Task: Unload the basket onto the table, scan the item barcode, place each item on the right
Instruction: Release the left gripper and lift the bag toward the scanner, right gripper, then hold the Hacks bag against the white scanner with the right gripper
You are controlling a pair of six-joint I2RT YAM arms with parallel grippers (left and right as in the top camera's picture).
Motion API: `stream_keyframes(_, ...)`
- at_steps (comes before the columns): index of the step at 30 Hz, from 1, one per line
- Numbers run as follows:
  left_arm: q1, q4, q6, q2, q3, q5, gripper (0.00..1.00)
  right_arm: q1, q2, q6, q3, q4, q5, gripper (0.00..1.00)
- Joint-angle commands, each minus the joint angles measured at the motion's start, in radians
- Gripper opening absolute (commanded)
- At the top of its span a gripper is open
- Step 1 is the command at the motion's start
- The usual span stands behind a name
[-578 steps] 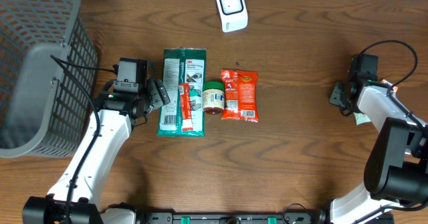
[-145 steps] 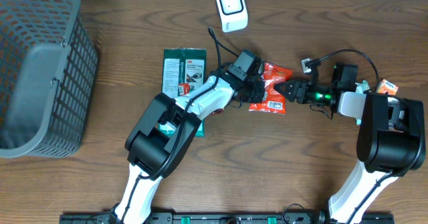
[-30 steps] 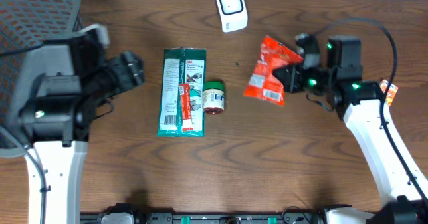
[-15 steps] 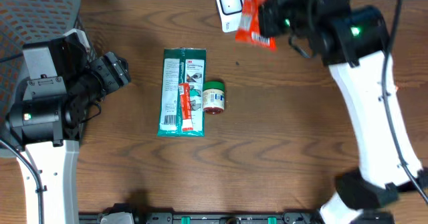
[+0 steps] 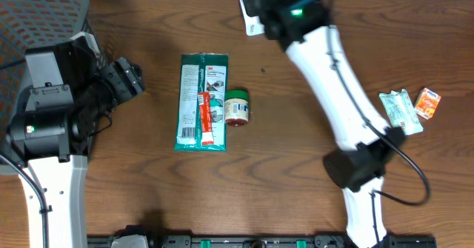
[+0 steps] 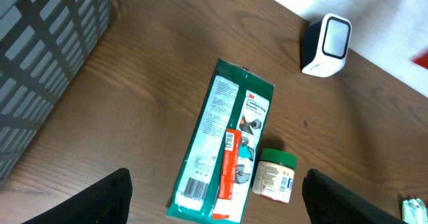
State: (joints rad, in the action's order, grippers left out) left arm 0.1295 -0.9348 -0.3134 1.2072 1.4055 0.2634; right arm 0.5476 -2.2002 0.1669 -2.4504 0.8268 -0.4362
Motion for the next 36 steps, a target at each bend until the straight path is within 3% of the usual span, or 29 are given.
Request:
stream_keyframes(1,0.005,0.0,0.006,0.001,0.004,0.004,0.82,0.026,-0.078,0.203,-0.02,-0.109,-0.18,0.01)
stream_keyframes(21,0.005,0.0,0.006,0.001,0.004,0.004,0.82,0.029,-0.526,0.915,-0.02,-1.004,-0.367,0.01)
stream_keyframes(28,0.005,0.0,0.006,0.001,0.004,0.004,0.82,0.027,-0.579,0.922,-0.015,-0.987,-0.335,0.01)
stream_keyframes(36,0.005,0.0,0.006,0.001,0.004,0.004,0.82,0.035,-0.591,0.901,-0.014,-0.822,-0.261,0.01)
